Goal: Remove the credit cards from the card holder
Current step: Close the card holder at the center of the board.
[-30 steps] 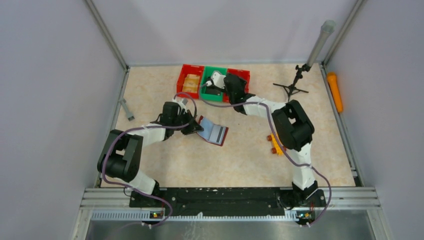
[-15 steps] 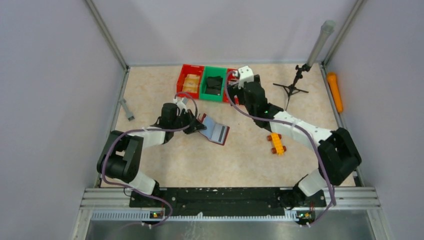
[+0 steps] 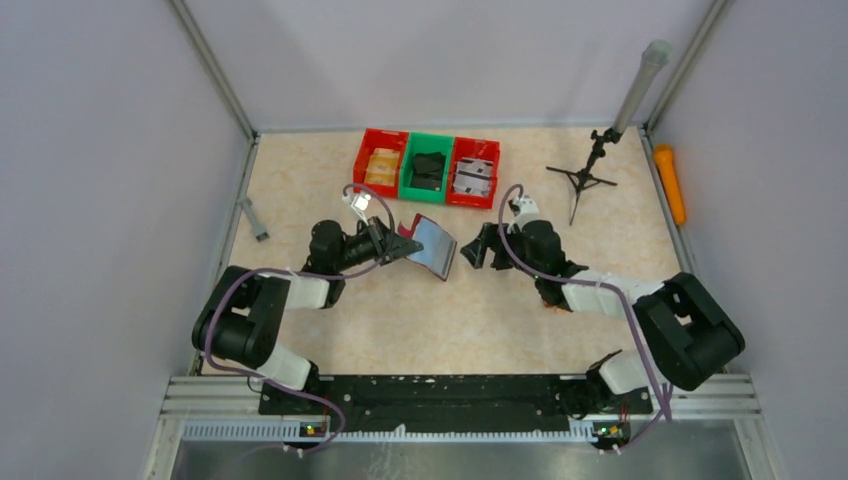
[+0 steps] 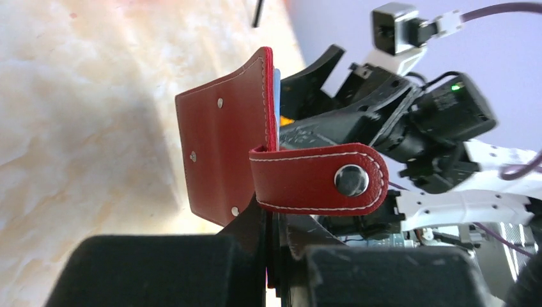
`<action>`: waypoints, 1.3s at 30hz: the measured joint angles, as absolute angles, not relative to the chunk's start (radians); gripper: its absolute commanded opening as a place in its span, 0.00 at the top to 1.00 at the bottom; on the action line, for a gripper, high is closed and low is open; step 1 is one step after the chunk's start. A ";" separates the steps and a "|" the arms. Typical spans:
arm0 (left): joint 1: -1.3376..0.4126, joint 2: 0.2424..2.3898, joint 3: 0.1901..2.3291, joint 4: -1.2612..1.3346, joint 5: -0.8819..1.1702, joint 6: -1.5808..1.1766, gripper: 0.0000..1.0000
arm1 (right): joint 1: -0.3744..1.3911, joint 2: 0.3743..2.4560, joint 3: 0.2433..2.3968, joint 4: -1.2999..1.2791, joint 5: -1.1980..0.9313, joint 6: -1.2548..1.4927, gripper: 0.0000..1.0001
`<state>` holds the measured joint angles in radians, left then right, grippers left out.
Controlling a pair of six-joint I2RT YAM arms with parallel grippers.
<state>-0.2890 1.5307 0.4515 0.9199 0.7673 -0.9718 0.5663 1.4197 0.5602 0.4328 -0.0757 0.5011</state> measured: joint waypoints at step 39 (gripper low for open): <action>-0.312 1.361 0.393 1.490 0.927 -1.258 1.00 | 0.527 1.342 0.340 1.213 -0.474 0.778 0.04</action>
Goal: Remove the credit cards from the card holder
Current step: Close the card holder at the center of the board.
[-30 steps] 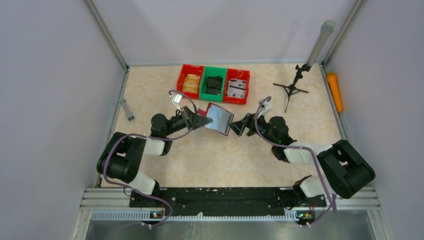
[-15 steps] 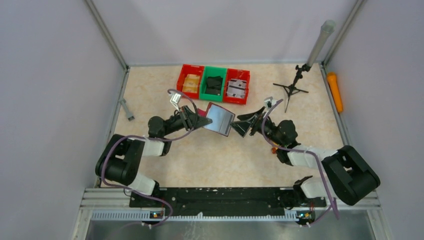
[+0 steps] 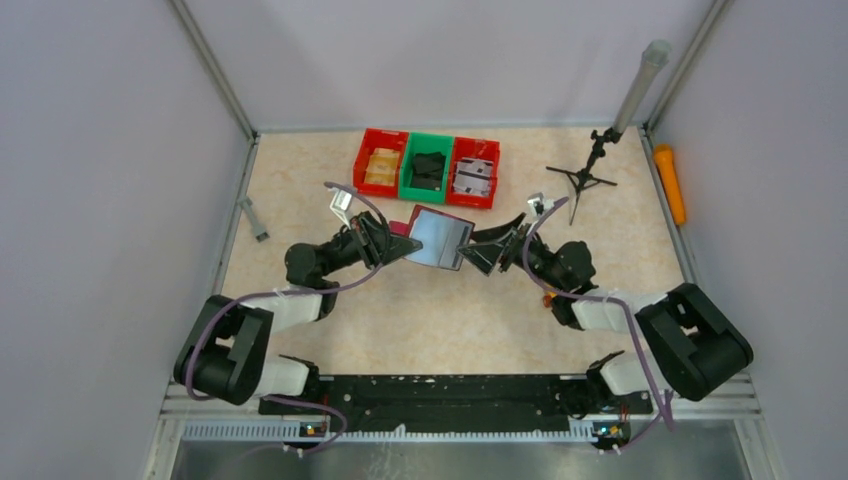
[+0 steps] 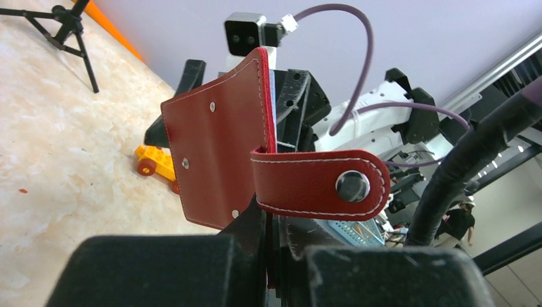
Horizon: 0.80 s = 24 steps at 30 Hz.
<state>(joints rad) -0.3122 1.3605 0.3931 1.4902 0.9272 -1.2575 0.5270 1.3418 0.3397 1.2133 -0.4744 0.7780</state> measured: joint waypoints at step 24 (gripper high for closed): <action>-0.347 1.288 0.369 1.482 0.901 -1.166 1.00 | 0.521 1.489 0.338 1.485 -0.653 0.991 0.85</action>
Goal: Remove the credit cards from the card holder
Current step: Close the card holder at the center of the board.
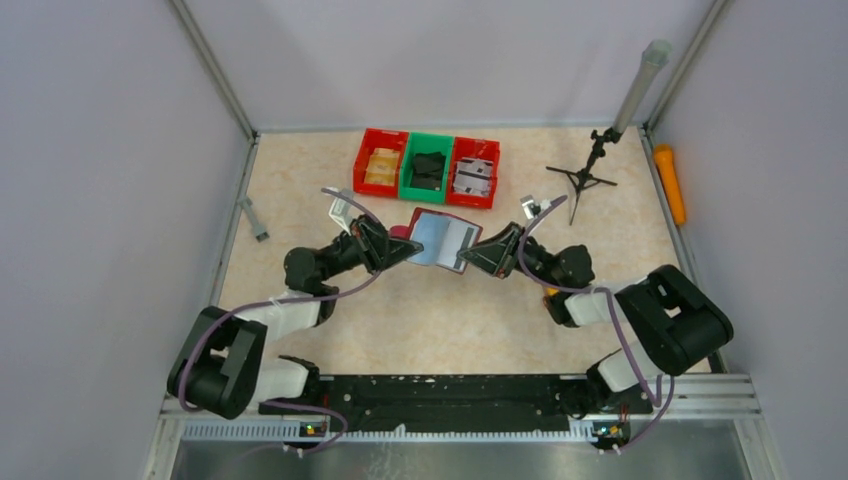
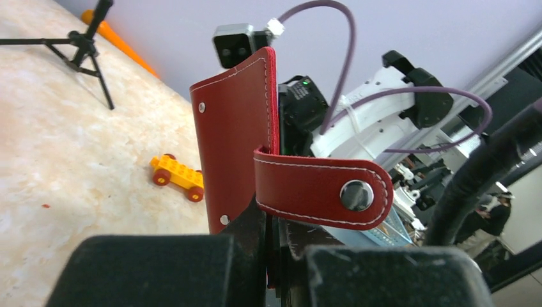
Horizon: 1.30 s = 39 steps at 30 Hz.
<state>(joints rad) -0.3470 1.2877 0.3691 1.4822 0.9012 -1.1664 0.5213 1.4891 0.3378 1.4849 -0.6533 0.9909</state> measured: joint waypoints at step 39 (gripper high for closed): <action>-0.465 1.139 0.530 0.393 0.447 -0.487 0.75 | 0.514 1.534 0.479 0.844 -0.480 0.759 1.00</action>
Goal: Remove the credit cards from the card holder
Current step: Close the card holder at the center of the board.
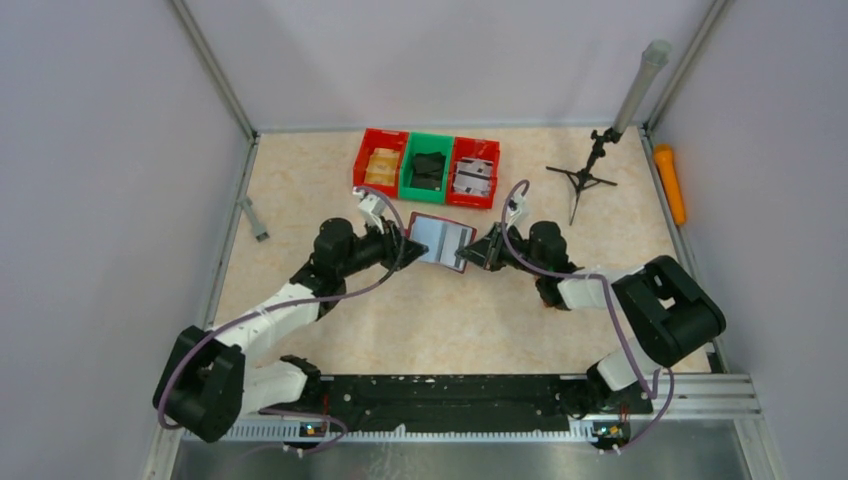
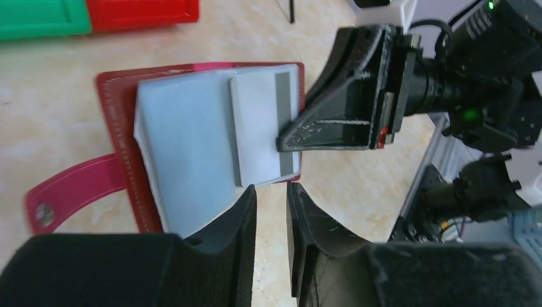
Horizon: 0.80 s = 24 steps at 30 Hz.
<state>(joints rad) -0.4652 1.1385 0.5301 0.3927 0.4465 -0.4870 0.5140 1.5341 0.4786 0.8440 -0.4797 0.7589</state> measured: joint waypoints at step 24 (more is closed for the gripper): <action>-0.424 1.338 0.588 0.482 0.693 -0.596 0.76 | 0.512 1.587 0.490 1.073 -0.680 0.861 1.00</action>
<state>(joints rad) -0.4240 1.3380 0.5877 0.4820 0.6933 -0.5961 0.5117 1.5871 0.4900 1.0729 -0.6804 0.8612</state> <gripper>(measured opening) 0.225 0.058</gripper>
